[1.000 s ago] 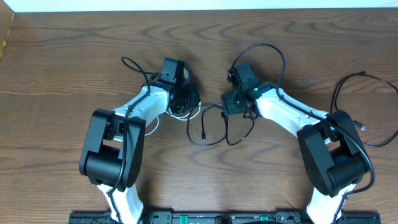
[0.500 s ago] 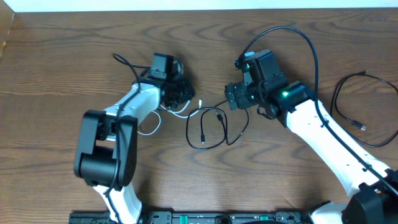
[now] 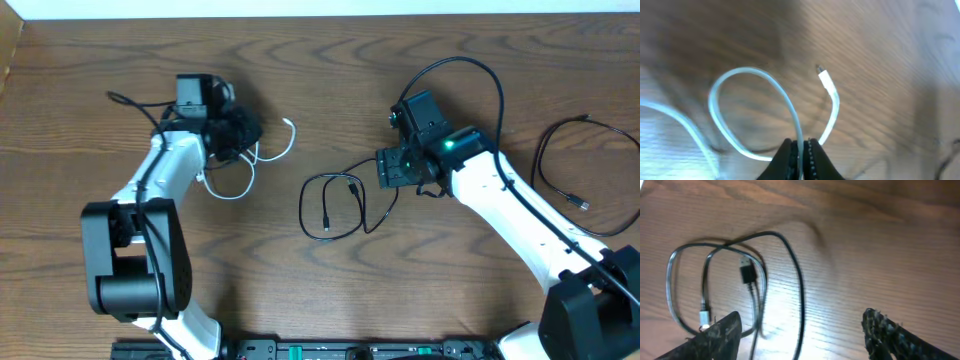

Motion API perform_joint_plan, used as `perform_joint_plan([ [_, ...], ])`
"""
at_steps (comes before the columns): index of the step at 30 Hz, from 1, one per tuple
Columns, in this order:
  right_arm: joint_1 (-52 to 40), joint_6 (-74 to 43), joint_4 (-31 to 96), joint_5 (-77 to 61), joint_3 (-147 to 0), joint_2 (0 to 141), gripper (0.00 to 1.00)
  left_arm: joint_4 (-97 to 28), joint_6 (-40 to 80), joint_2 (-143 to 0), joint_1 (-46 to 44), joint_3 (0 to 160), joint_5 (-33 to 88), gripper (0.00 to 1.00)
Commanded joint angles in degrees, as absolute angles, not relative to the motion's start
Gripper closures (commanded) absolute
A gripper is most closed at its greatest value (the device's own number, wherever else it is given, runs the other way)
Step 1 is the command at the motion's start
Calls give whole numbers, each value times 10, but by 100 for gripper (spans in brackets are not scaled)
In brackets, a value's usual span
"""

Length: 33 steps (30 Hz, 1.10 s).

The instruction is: Untangle cables

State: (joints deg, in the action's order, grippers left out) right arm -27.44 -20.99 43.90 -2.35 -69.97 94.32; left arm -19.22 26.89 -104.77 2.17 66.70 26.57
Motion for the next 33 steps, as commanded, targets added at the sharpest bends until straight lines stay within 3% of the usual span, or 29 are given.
perform_joint_plan([
  [1, -277, -244, 437, -81, -699, 953, 27, -230, 264, -1042, 38, 675, 187, 83],
  [6, -301, -244, 404, -136, -699, 959, 28, -279, 264, -1042, 41, 674, 105, 73],
  [15, -360, -272, 314, -136, -699, 962, 31, -279, 264, -1042, 41, 674, 96, 63],
  [17, -373, -272, 298, -118, -699, 965, 31, -280, 263, -1042, 41, 674, 96, 55],
  [20, -381, -272, 285, -79, -699, 966, 28, -278, 260, -1042, 41, 674, 103, 47],
  [26, -372, -269, 288, -49, -699, 966, 19, -269, 236, -1042, 41, 674, 145, 19],
  [33, -352, -256, 314, -42, -699, 966, 13, -260, 201, -999, 41, 674, 176, 15],
])
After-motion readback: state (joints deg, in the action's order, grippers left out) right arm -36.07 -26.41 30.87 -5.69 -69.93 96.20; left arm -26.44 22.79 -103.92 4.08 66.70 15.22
